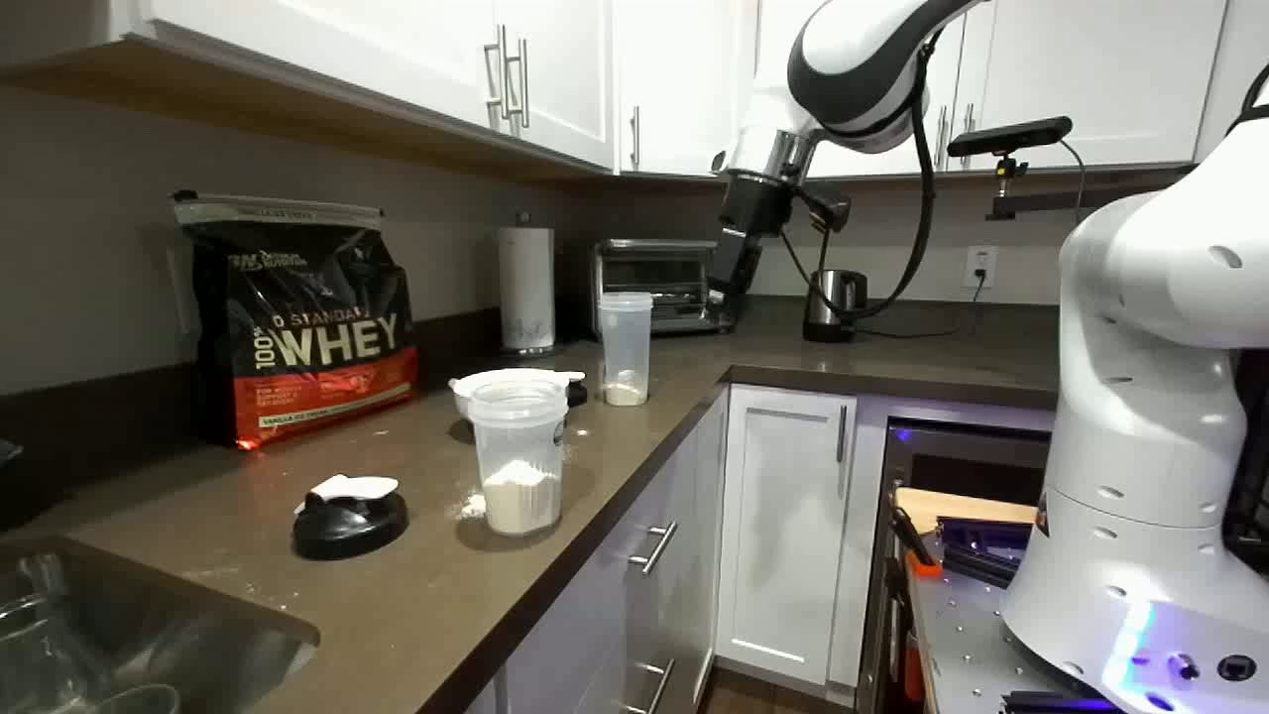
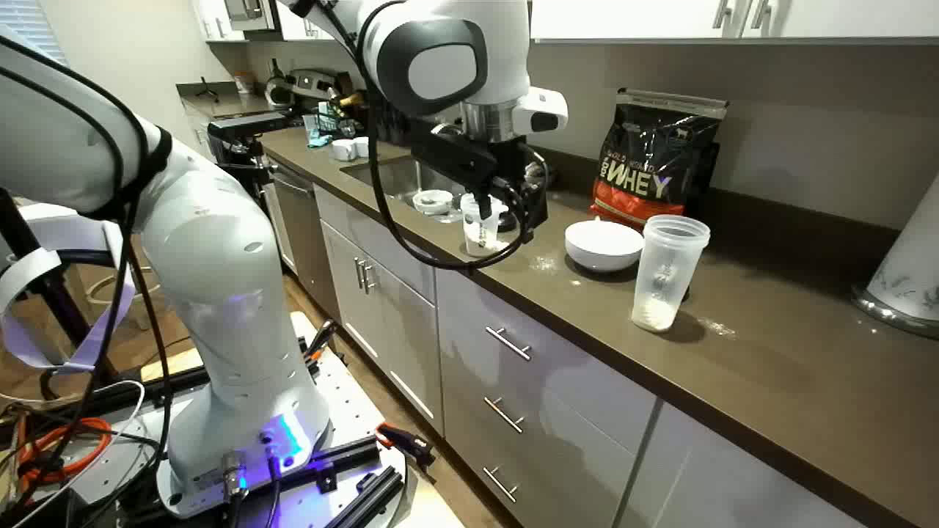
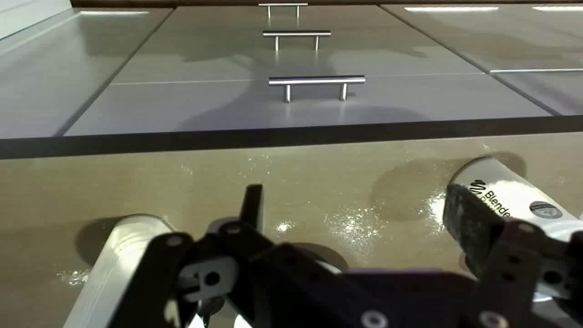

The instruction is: Place the lid on the shorter shaker bottle

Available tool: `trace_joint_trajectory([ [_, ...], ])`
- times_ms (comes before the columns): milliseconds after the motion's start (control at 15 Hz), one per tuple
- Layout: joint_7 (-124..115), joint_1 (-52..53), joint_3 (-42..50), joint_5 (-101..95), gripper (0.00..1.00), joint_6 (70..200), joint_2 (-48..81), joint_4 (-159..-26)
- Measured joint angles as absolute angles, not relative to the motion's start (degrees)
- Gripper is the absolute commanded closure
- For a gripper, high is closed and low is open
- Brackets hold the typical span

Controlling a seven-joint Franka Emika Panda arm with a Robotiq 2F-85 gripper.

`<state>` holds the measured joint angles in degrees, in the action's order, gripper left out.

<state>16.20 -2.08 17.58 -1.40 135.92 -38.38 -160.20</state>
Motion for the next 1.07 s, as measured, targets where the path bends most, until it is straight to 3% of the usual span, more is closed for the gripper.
trace_joint_trajectory([
  [1067,16.2,-2.0,17.0,-1.4,0.00,135.9,-38.4,-160.0],
])
